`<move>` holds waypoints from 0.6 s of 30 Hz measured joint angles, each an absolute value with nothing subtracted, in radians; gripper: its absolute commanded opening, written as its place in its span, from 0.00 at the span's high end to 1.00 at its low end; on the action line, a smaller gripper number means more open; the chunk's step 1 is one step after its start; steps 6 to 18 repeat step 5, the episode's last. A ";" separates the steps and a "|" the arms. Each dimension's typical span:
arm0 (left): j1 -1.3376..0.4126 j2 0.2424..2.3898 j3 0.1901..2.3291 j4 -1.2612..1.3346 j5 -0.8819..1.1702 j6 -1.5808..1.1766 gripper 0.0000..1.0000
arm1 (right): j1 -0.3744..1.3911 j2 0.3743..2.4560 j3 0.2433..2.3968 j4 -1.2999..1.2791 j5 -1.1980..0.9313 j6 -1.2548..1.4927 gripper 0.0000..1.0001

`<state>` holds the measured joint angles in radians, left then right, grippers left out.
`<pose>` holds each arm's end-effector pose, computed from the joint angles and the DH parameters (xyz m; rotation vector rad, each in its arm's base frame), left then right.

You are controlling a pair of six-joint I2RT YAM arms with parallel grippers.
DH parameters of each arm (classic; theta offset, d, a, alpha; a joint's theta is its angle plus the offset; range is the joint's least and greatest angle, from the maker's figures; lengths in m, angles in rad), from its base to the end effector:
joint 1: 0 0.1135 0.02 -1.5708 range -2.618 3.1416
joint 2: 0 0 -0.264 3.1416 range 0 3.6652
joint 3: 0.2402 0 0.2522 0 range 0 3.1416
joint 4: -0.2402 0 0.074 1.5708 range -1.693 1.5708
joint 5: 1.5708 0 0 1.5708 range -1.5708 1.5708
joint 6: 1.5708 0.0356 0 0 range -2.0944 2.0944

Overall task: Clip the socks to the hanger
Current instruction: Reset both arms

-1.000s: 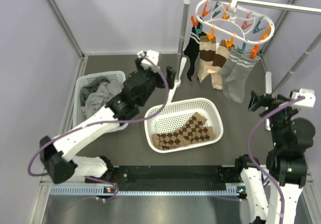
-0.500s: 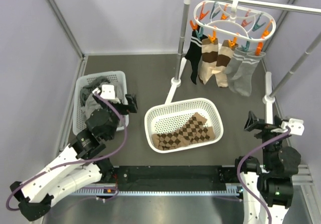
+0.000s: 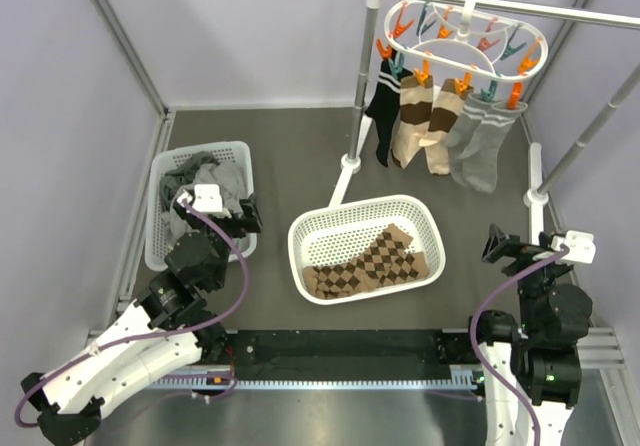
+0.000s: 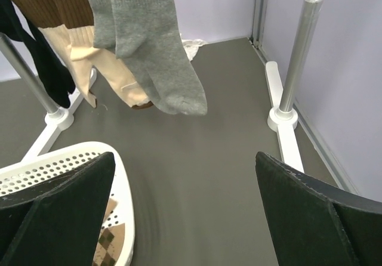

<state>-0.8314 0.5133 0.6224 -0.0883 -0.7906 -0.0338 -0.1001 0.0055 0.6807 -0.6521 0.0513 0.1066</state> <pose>0.1036 -0.0761 0.3315 -0.0061 1.5566 -0.0705 0.0190 -0.0037 0.3174 0.2000 1.5348 -0.0345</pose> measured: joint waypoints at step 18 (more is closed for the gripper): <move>-0.825 0.513 0.622 -0.088 -0.794 -0.024 0.02 | -0.100 0.006 0.681 -0.653 0.048 0.107 0.01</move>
